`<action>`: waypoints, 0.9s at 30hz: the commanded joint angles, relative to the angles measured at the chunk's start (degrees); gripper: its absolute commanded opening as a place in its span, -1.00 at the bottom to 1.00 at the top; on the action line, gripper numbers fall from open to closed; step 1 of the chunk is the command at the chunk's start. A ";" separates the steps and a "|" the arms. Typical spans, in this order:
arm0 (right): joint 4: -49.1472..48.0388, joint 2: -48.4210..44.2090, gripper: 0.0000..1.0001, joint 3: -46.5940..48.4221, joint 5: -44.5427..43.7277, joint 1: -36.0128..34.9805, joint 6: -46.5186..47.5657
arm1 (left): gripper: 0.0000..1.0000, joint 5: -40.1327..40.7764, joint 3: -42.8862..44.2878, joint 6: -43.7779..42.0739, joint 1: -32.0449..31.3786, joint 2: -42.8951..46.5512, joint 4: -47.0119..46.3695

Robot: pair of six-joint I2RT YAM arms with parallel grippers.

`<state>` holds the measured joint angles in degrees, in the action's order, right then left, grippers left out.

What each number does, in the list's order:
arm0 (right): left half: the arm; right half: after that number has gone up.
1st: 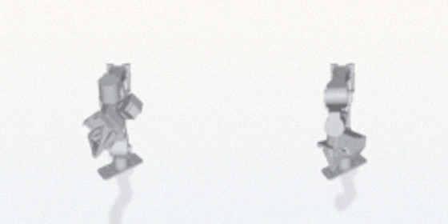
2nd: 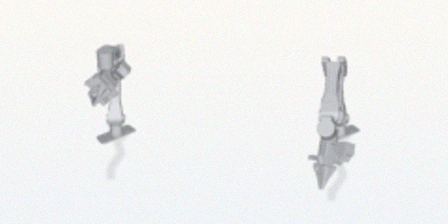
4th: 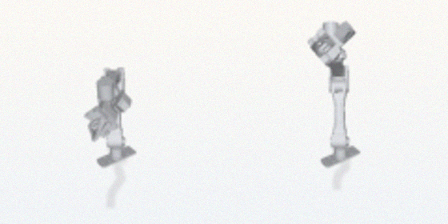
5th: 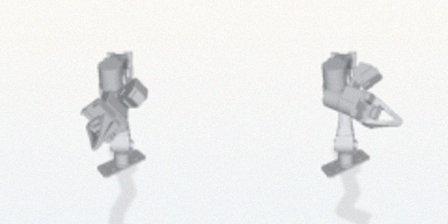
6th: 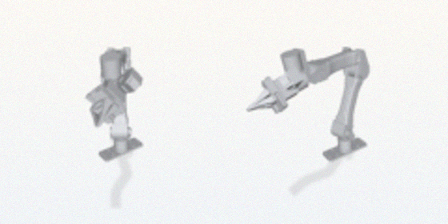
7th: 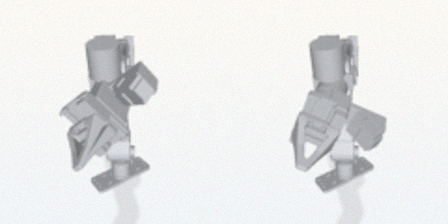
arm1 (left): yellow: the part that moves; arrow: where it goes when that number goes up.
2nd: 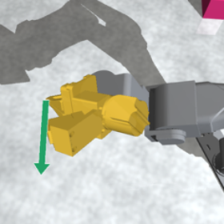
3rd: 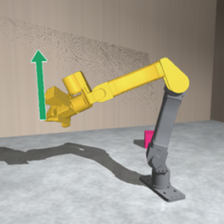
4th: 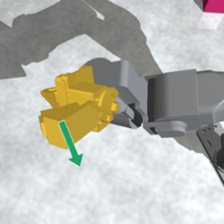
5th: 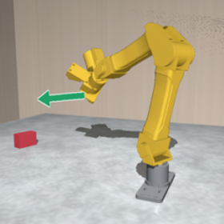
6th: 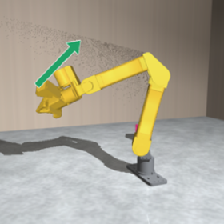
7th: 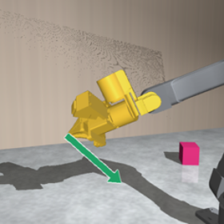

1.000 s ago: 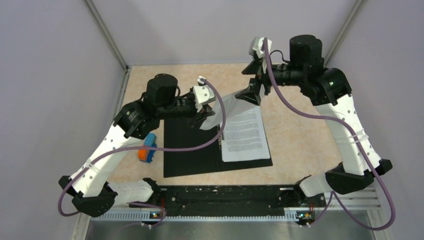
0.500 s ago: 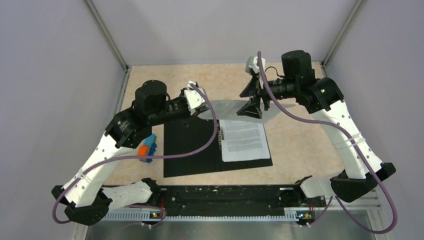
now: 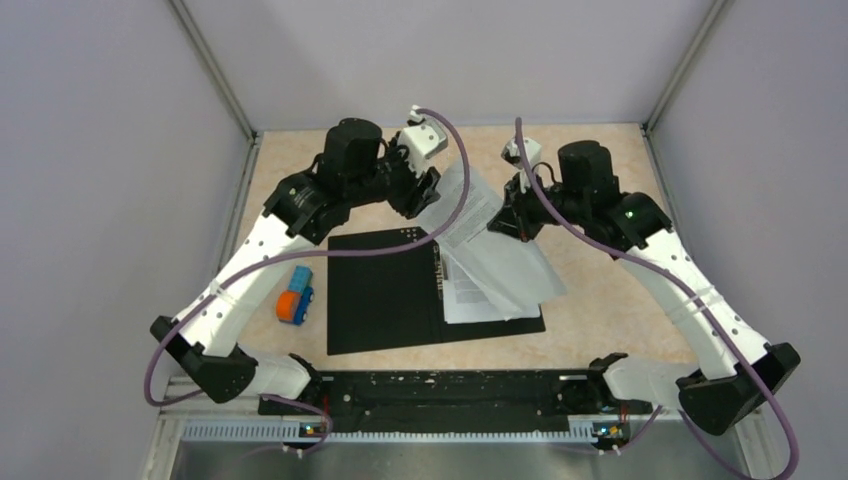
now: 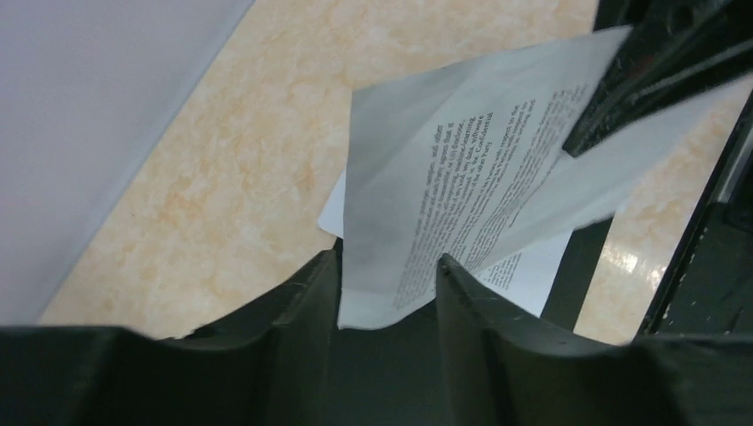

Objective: Put the files into the folder

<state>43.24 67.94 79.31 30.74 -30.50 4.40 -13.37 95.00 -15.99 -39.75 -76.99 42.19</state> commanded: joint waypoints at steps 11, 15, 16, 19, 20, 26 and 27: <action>-29.67 9.23 -1.00 -23.81 5.77 19.91 -36.34 | 0.26 9.55 -7.87 32.29 9.34 -4.34 -7.33; -36.84 13.61 -1.00 -29.29 1.94 20.08 -39.54 | 0.11 7.18 -17.55 38.13 9.79 -5.25 -11.94; -37.37 14.55 -1.00 -30.03 0.37 20.07 -39.95 | 0.02 6.94 -19.54 39.27 9.81 -5.95 -12.54; -39.59 15.55 -1.00 -32.20 -3.04 20.14 -41.26 | -0.11 6.52 -23.59 42.11 9.98 -8.44 -13.30; -39.82 15.86 -1.00 -32.40 -3.43 20.15 -41.32 | -0.16 6.24 -24.32 42.79 10.09 -9.31 -13.34; -39.91 17.41 -1.00 -31.92 -6.60 20.14 -41.12 | -0.42 4.39 -27.62 46.03 10.21 -14.73 -16.63; -39.96 17.93 -1.00 -31.70 -6.59 20.13 -40.78 | -0.45 3.84 -27.78 46.24 10.21 -15.40 -17.05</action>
<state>6.87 84.49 46.19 26.70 -10.37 -36.25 -7.07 67.85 26.79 -29.87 -91.02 31.00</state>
